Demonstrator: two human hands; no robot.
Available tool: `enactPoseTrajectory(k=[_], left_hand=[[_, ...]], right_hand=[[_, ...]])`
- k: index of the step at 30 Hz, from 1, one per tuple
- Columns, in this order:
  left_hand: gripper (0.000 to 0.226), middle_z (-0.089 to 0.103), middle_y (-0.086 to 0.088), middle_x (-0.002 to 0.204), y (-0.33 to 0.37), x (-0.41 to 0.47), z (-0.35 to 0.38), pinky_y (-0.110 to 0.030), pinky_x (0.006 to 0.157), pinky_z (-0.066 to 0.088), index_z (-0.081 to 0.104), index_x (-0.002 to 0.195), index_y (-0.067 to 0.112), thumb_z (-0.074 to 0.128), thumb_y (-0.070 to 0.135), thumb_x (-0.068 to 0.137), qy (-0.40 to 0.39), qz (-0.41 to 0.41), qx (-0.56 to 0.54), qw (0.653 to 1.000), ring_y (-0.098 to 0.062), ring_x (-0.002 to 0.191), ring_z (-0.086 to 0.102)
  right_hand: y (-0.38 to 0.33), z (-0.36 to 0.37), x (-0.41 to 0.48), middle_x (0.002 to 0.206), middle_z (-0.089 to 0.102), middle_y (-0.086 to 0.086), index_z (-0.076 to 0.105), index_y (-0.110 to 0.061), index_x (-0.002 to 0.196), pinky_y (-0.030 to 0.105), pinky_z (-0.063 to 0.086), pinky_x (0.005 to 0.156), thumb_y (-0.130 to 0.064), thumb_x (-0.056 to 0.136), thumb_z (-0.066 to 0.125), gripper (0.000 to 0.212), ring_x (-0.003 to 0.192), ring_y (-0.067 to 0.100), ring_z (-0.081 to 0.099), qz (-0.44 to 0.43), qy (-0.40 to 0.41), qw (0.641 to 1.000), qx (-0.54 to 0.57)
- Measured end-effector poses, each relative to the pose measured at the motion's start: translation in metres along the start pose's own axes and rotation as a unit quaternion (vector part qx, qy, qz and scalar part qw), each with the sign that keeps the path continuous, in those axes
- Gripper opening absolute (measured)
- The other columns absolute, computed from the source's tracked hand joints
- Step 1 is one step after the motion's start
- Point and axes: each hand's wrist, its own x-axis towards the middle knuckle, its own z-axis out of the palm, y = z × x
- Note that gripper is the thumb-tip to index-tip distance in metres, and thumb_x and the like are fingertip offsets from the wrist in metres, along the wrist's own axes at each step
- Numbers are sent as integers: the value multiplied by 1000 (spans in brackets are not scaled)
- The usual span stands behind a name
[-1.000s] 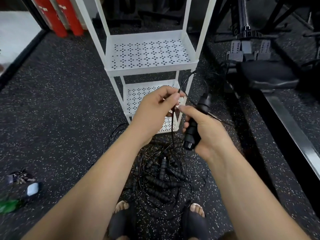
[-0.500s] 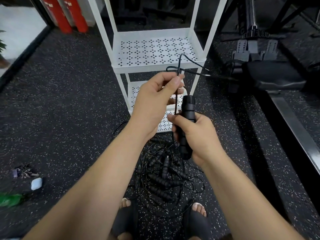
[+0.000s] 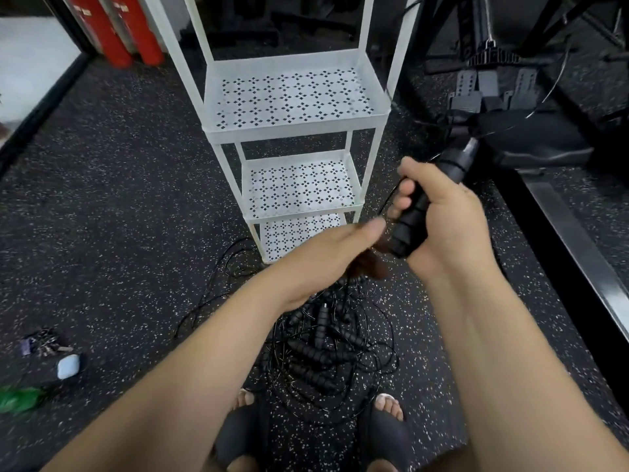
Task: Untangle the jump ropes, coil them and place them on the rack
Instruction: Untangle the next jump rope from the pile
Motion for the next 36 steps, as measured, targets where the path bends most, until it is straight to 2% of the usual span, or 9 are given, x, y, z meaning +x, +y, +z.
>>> enactPoseTrajectory(k=[2, 4, 8, 14, 17, 24, 28, 31, 36], left_hand=[[33, 79, 13, 112, -1, -2, -5, -43, 110, 48, 70, 114, 35, 54, 62, 103, -1, -1, 95, 995, -11, 111, 72], [19, 80, 14, 105, 0, -3, -12, -39, 105, 49, 69, 112, 32, 57, 46, 107, -7, -16, 126, 992, -9, 105, 72], [14, 81, 13, 104, 0, -7, -25, -38, 109, 53, 73, 111, 27, 62, 34, 105, 6, -36, 97, 995, -8, 105, 74], [17, 79, 5, 95, 16, -11, -38, -41, 98, 57, 77, 111, 24, 60, 23, 109, 115, 58, 26, 991, -7, 89, 73], [19, 75, 1, 89, 23, -10, -37, -38, 86, 54, 78, 113, 24, 59, 22, 110, 147, 111, 3, 983, -10, 85, 70], [18, 69, 5, 84, 32, -4, -37, -22, 67, 49, 80, 113, 20, 63, 20, 108, 217, 182, -61, 957, -9, 80, 66], [15, 72, 8, 87, 35, -3, -44, -21, 65, 50, 81, 113, 20, 68, 23, 105, 267, 204, -98, 937, -8, 81, 66], [16, 70, 6, 89, 35, -2, -48, -23, 65, 50, 81, 112, 16, 71, 25, 103, 279, 207, -127, 929, -8, 80, 64], [19, 71, 7, 93, 34, 0, -51, -25, 67, 53, 76, 109, 18, 74, 35, 101, 300, 204, -145, 921, -9, 86, 68]], right_hand=[[-11, -8, 6, 68, 57, -3, 57, -9, 110, 21, 41, 53, -10, 96, 75, 23, 53, 8, 47, -25, 15, 1000, 12], [-22, -17, 11, 69, 57, -4, 57, -12, 108, 22, 42, 54, -11, 97, 75, 21, 54, 8, 47, -40, 32, 998, 30], [-32, -31, 15, 72, 56, -6, 62, -15, 96, 22, 43, 53, -14, 98, 73, 12, 54, 7, 48, -28, 51, 996, 70], [-17, -25, 11, 70, 57, -7, 62, -19, 89, 20, 40, 55, -30, 98, 77, 21, 54, 5, 48, 28, 40, 993, 104], [-6, -18, 5, 70, 57, -6, 67, -14, 103, 19, 42, 52, -29, 97, 78, 19, 54, 5, 48, 52, 6, 997, 53], [23, -11, -7, 71, 62, 2, 68, 1, 123, 25, 45, 51, -13, 90, 81, 39, 56, 13, 50, 95, -72, 985, -125], [30, -4, -16, 70, 64, 5, 73, -2, 107, 25, 45, 52, -4, 92, 72, 14, 57, 16, 50, 96, -131, 953, -256], [37, -1, -20, 73, 69, 5, 69, -8, 100, 30, 45, 55, -10, 90, 81, 15, 59, 18, 54, 76, -137, 930, -333], [40, 7, -26, 72, 68, 6, 70, -8, 92, 32, 44, 57, -10, 91, 82, 13, 58, 19, 54, 37, -157, 932, -325]])
